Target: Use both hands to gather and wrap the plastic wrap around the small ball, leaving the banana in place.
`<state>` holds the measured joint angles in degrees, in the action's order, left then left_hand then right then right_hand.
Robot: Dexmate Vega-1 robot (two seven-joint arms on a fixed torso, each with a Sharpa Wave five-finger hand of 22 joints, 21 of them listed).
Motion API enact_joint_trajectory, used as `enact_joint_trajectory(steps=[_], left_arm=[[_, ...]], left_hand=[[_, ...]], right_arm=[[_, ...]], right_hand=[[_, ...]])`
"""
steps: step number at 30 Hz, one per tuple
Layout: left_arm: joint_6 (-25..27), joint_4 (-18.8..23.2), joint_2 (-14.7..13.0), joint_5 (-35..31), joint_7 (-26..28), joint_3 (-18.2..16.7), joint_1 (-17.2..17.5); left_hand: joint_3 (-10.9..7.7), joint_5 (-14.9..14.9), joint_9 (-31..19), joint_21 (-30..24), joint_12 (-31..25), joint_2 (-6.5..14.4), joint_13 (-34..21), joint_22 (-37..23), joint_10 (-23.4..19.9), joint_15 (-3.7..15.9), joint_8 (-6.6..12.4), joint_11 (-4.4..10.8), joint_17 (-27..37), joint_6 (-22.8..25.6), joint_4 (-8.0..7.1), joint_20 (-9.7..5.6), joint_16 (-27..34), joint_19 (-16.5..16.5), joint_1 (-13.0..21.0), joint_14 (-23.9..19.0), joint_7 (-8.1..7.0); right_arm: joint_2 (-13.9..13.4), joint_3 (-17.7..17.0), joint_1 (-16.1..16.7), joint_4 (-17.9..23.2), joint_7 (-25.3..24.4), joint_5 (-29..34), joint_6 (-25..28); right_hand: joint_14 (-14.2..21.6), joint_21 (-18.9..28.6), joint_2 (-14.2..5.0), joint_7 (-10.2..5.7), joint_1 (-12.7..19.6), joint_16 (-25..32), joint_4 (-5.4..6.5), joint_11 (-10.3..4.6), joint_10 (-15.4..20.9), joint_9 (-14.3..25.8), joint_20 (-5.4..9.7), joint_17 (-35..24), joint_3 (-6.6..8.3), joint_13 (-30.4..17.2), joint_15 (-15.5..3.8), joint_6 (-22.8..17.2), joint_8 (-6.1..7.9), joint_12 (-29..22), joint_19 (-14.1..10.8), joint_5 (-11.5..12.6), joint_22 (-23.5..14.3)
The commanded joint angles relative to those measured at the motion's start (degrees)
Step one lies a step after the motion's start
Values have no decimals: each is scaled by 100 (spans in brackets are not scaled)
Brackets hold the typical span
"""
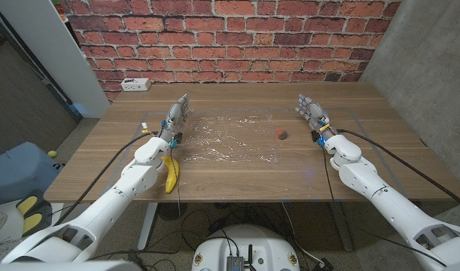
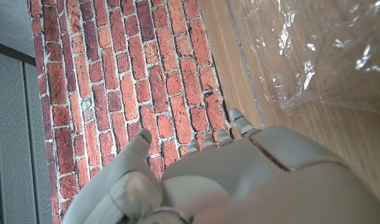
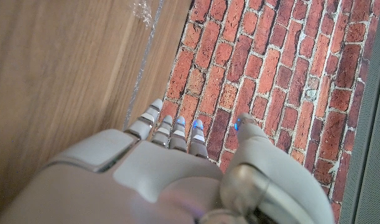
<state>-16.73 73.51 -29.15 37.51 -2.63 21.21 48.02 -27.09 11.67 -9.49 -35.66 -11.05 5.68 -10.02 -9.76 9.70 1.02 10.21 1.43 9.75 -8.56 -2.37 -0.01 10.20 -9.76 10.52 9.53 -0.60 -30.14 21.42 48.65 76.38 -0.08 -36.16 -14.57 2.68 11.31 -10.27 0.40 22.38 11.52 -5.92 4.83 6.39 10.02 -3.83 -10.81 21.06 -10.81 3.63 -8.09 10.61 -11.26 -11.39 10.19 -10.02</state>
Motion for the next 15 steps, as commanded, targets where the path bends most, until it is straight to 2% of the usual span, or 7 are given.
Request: enact_joint_trajectory(steps=[1,9,11,14,15], left_arm=[[-102,-170,34,86,-246,10,-76],[-89,-220,57,109,-298,22,-109],[-69,-217,49,114,-307,24,-114],[-16,-195,32,116,-292,27,-116],[-14,-198,34,116,-292,27,-119]], left_hand=[[-29,24,-25,-25,-39,9,-24,-32,-27,-7,60,-8,6,52,18,47,46,-189,56,204,-5],[-17,24,-28,-12,-52,-3,-25,-33,-74,-68,55,-38,5,86,39,121,63,-139,56,129,5],[-13,23,-28,-6,-55,-7,-25,-34,-85,-79,52,-57,5,92,45,136,66,-128,56,112,4],[1,23,-30,13,-51,-17,-27,-37,-94,-138,46,-109,6,117,60,291,66,-97,50,74,0],[2,23,-30,14,-51,-17,-27,-37,-97,-147,45,-113,6,118,61,301,67,-93,49,69,1]], right_arm=[[-338,130,115,638,-475,398,545],[-614,296,92,1036,-766,833,1063],[-679,336,84,1156,-873,944,1256],[-775,388,64,1335,-1004,1077,1570],[-811,415,51,1384,-1031,1137,1655]], right_hand=[[19,45,7,-49,53,59,17,3,98,31,-68,-23,56,-10,82,-77,46,-50,-15,30,-31],[5,40,20,-108,80,49,0,-17,111,32,-73,-23,74,-12,78,-131,59,-48,5,37,-34],[1,40,-13,-133,106,48,-1,-48,127,33,-24,-26,104,-13,45,-155,62,-51,10,48,-35],[34,48,-57,-165,135,64,9,-74,147,35,21,-33,145,-14,8,-181,65,-54,-3,66,-37],[38,49,-72,-180,149,66,12,-65,166,36,34,-36,164,-15,-2,-190,66,-59,-3,73,-38]])
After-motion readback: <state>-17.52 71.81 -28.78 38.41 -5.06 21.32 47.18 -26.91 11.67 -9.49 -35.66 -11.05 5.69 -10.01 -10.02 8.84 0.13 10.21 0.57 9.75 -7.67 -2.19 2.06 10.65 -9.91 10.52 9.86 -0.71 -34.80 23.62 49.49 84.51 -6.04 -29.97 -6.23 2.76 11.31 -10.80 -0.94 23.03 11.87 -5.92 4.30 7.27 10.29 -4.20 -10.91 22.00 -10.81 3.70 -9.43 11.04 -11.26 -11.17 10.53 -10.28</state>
